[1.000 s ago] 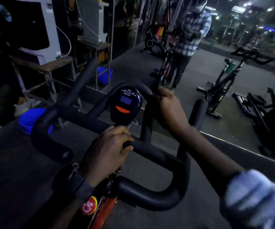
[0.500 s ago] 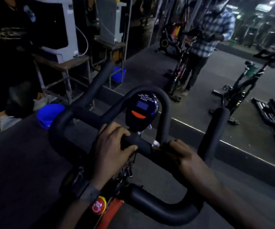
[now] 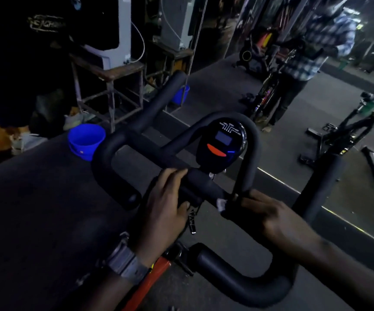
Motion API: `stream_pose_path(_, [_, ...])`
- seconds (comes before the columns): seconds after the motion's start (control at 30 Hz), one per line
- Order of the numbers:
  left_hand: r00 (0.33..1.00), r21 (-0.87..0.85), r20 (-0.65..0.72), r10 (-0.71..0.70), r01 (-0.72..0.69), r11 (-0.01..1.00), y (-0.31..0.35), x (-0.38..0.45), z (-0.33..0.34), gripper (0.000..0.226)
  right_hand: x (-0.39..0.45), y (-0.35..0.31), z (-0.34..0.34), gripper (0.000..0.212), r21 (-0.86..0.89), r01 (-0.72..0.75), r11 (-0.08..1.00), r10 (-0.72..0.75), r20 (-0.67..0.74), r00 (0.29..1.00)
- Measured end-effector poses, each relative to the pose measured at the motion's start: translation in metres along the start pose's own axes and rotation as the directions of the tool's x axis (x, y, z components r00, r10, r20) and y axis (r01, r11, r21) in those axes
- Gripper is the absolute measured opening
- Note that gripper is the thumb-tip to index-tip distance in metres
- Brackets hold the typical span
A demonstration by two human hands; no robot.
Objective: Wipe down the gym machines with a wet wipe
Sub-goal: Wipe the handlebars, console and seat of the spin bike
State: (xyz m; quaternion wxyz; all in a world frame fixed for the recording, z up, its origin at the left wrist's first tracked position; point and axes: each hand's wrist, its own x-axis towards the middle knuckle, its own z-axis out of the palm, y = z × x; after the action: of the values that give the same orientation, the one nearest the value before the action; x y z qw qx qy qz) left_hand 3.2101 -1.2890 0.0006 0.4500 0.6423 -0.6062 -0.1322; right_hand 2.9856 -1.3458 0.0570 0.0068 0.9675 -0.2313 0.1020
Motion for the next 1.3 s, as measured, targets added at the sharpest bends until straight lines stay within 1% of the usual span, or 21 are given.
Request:
stream_pose_path(0.13, [0.993, -0.137, -0.007, -0.116, 0.114, 0.984, -0.003, -0.007, 0.0, 0.072, 0.086, -0.023, 0.017, 0.007, -0.165, 0.12, 0.979, -0.133, -0.075, 0.988])
stream_pose_path(0.2, [0.984, -0.182, -0.011, -0.177, 0.172, 0.968, -0.004, -0.008, -0.003, 0.076, 0.106, -0.03, 0.024, 0.01, -0.182, 0.112, 0.977, -0.126, -0.067, 0.99])
stream_pose_path(0.27, [0.967, -0.278, 0.006, -0.254, 0.245, 0.929, -0.007, -0.011, -0.003, 0.078, 0.091, -0.033, 0.031, 0.015, -0.189, 0.098, 0.977, -0.103, -0.016, 0.995])
stream_pose_path(0.33, [0.944, -0.405, 0.037, -0.328, 0.314, 0.859, -0.008, -0.017, -0.003, 0.075, 0.062, -0.034, 0.033, 0.024, -0.146, 0.088, 0.985, -0.087, 0.011, 0.996])
stream_pose_path(0.47, [0.907, -0.596, 0.067, -0.416, 0.371, 0.712, -0.007, -0.02, -0.001, 0.067, 0.085, -0.05, 0.036, 0.025, 0.003, -0.158, 0.987, 0.158, 0.012, 0.987])
stream_pose_path(0.53, [0.883, -0.719, 0.094, -0.46, 0.38, 0.582, -0.002, -0.016, -0.006, 0.054, 0.097, -0.056, 0.041, 0.024, 0.036, -0.11, 0.993, 0.107, 0.09, 0.99])
stream_pose_path(0.57, [0.877, -0.759, 0.113, -0.467, 0.379, 0.529, -0.001, -0.015, -0.01, 0.047, 0.093, -0.056, 0.043, 0.021, 0.112, -0.103, 0.988, 0.089, 0.124, 0.988])
stream_pose_path(0.63, [0.858, -0.779, 0.163, -0.487, 0.415, 0.47, 0.0, -0.016, -0.015, 0.052, 0.076, -0.048, 0.048, 0.013, 0.212, -0.129, 0.969, 0.078, 0.231, 0.97])
stream_pose_path(0.67, [0.848, -0.777, 0.183, -0.497, 0.434, 0.456, -0.002, -0.017, -0.016, 0.053, 0.071, -0.046, 0.049, 0.012, 0.196, -0.151, 0.969, 0.102, 0.243, 0.965])
stream_pose_path(0.73, [0.833, -0.751, 0.208, -0.513, 0.471, 0.462, -0.002, -0.018, -0.016, 0.051, 0.076, -0.045, 0.054, 0.011, 0.109, -0.24, 0.965, 0.22, 0.166, 0.961])
stream_pose_path(0.8, [0.819, -0.713, 0.221, -0.529, 0.506, 0.485, 0.0, -0.016, -0.013, 0.066, 0.091, -0.05, 0.054, 0.009, 0.075, -0.185, 0.98, 0.177, 0.107, 0.978])
stream_pose_path(0.87, [0.834, -0.725, 0.244, -0.494, 0.496, 0.478, 0.002, -0.012, -0.014, 0.081, 0.092, -0.055, 0.05, 0.012, 0.036, -0.123, 0.992, 0.115, 0.18, 0.977])
stream_pose_path(0.9, [0.844, -0.736, 0.256, -0.471, 0.486, 0.472, 0.005, -0.008, -0.017, 0.077, 0.087, -0.05, 0.045, 0.017, -0.025, -0.104, 0.994, 0.107, 0.197, 0.975])
stream_pose_path(0.97, [0.843, -0.74, 0.288, -0.454, 0.497, 0.454, 0.01, -0.002, -0.019, 0.063, 0.077, -0.041, 0.025, 0.022, -0.063, -0.119, 0.991, 0.125, 0.119, 0.985])
stream_pose_path(1.03, [0.828, -0.752, 0.321, -0.46, 0.518, 0.408, 0.011, 0.004, -0.018, 0.046, 0.087, -0.042, 0.011, 0.025, -0.126, -0.133, 0.983, 0.132, -0.011, 0.991])
stream_pose_path(1.07, [0.825, -0.761, 0.33, -0.46, 0.52, 0.387, 0.012, 0.006, -0.017, 0.044, 0.1, -0.044, 0.01, 0.028, -0.155, -0.107, 0.982, 0.098, -0.066, 0.993])
stream_pose_path(1.1, [0.816, -0.774, 0.337, -0.47, 0.524, 0.356, 0.013, 0.008, -0.016, 0.044, 0.119, -0.043, 0.012, 0.028, -0.19, -0.083, 0.978, 0.071, -0.066, 0.995])
stream_pose_path(1.17, [0.809, -0.819, 0.315, -0.497, 0.497, 0.289, 0.018, 0.012, -0.017, 0.043, 0.162, -0.037, 0.02, 0.016, -0.25, -0.107, 0.962, 0.094, -0.064, 0.994])
stream_pose_path(1.2, [0.803, -0.837, 0.311, -0.508, 0.484, 0.253, 0.02, 0.013, -0.018, 0.043, 0.18, -0.037, 0.022, 0.011, -0.26, -0.121, 0.958, 0.114, -0.04, 0.993])
stream_pose_path(1.23, [0.796, -0.847, 0.307, -0.522, 0.479, 0.231, 0.023, 0.014, -0.021, 0.051, 0.19, -0.036, 0.021, 0.008, -0.266, -0.112, 0.958, 0.119, 0.012, 0.993])
stream_pose_path(1.3, [0.783, -0.848, 0.315, -0.537, 0.486, 0.211, 0.023, 0.014, -0.021, 0.049, 0.185, -0.034, 0.013, 0.014, -0.281, -0.085, 0.956, 0.109, 0.072, 0.991])
